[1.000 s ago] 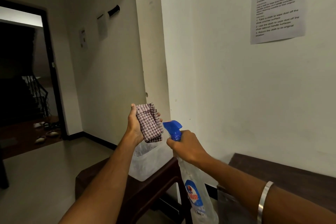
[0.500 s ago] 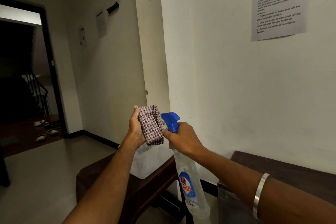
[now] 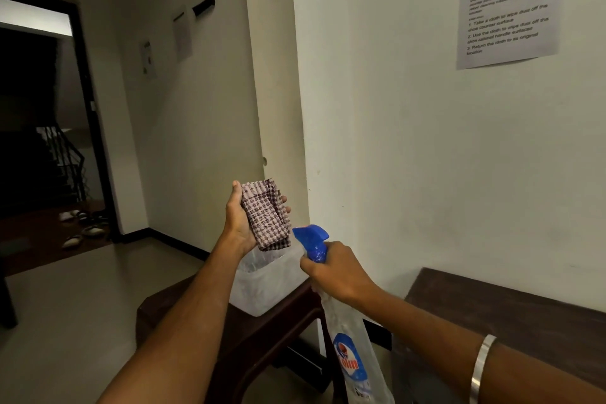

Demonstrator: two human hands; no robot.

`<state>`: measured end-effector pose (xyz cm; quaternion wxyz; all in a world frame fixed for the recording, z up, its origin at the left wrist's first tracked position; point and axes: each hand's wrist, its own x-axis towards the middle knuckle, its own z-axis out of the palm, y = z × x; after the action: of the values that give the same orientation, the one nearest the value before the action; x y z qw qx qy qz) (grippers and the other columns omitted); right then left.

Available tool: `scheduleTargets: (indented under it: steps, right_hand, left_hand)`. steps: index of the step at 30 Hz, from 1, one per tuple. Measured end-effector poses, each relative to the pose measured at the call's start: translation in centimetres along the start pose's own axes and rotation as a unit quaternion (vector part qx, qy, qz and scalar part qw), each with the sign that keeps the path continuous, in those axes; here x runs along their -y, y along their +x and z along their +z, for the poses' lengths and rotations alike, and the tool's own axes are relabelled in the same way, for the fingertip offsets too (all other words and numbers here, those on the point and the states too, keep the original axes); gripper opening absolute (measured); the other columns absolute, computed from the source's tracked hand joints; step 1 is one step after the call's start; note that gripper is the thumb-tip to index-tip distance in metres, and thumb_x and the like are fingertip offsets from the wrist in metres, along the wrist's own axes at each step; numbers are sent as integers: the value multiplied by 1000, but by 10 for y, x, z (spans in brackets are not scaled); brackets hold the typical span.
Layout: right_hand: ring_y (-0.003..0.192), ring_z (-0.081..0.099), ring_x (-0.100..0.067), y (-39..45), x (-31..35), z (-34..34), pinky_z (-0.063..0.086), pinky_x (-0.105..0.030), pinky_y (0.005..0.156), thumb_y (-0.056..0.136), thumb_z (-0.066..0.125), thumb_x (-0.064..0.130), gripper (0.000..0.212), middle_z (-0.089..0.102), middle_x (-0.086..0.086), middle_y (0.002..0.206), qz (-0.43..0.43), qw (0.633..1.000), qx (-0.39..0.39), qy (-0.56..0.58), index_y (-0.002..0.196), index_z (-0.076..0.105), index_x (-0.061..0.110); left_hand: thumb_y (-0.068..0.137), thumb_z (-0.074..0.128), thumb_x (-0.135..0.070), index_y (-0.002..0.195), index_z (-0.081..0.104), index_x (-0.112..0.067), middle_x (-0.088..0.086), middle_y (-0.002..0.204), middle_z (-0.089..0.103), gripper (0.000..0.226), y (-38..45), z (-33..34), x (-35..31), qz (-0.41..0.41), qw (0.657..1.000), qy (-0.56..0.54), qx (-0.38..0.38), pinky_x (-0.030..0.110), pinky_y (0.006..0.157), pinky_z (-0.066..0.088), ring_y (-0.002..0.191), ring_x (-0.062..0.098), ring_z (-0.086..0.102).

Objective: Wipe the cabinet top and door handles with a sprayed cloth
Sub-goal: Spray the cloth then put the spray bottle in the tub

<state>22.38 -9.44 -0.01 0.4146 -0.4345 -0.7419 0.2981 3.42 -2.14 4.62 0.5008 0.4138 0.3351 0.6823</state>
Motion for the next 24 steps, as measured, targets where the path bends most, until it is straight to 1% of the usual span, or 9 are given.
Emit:
scheduleTargets:
  steps: [4,7,11,16,18,20,22,24]
  right_hand:
    - [56,56,-11,-2,-7,4,47,-13,56,90,59,26,13,57,-6,78,18,1000,18,-4,93,52,15]
    - [59,57,-12,-1,-5,4,49,-18,61,89,60,25,12,58,-7,78,4,1000,13,-3,92,52,16]
    - [59,58,-13,2,0,5,49,-18,60,89,60,23,9,58,-7,75,-18,1000,14,13,87,52,18]
    - [62,58,-16,2,4,14,50,-24,65,88,60,23,15,58,-8,72,-33,998,48,0,76,51,22]
    - [60,57,-16,3,4,16,49,-22,63,89,59,24,17,58,-7,71,-33,998,49,-5,75,49,24]
    - [54,55,-10,6,5,15,46,-15,57,88,59,23,15,56,-3,68,-32,999,39,-7,76,50,21]
    - [46,54,-4,11,8,10,41,-8,48,88,60,21,13,53,0,64,-31,999,22,-1,79,52,17]
    - [41,54,1,19,11,6,39,-5,44,89,60,21,14,56,0,64,-32,999,12,11,78,52,17]
  left_hand:
    - [93,18,-68,115,63,-8,23,103,70,79,0,2,-1,1,1000,-4,-5,48,84,52,96,40,66]
    - [92,18,-68,117,63,-7,24,105,69,80,0,2,2,-3,1000,-1,-9,48,83,52,98,41,65]
    - [92,19,-69,118,62,-6,24,103,69,81,2,0,8,-6,1000,-5,-14,49,83,53,97,41,65]
    - [92,17,-69,117,62,-7,23,100,70,81,3,0,12,-11,1000,-8,-14,45,76,55,91,38,67]
    - [92,17,-69,117,63,-7,22,99,70,81,3,-1,13,-12,1000,-7,-16,44,75,55,90,38,67]
    - [93,17,-68,115,63,-7,22,99,70,80,3,-2,14,-14,1000,-4,-19,43,75,56,89,38,67]
    - [93,19,-68,120,62,-6,22,102,69,80,3,-4,15,-16,1000,-6,-25,45,79,55,93,37,66]
    - [92,21,-68,125,60,-6,21,101,71,80,5,-8,15,-14,999,-12,-29,45,80,54,93,35,67]
